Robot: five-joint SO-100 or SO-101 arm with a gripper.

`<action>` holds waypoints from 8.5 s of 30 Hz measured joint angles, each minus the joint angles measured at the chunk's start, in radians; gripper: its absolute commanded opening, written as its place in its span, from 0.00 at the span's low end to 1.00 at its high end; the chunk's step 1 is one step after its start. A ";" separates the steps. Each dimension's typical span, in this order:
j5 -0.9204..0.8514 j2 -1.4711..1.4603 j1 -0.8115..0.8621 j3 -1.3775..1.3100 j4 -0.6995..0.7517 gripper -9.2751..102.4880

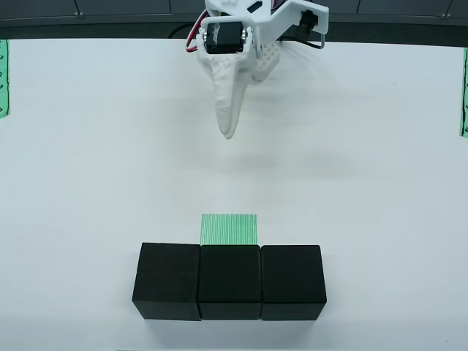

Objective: Stack 3 Blocks on the chosen place.

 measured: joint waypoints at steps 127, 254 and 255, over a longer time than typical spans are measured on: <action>-0.281 -2.465 -0.032 -2.217 0.692 0.36; -0.123 -2.002 -0.195 -1.755 0.678 0.39; -0.106 -2.033 -0.204 -1.795 0.689 0.39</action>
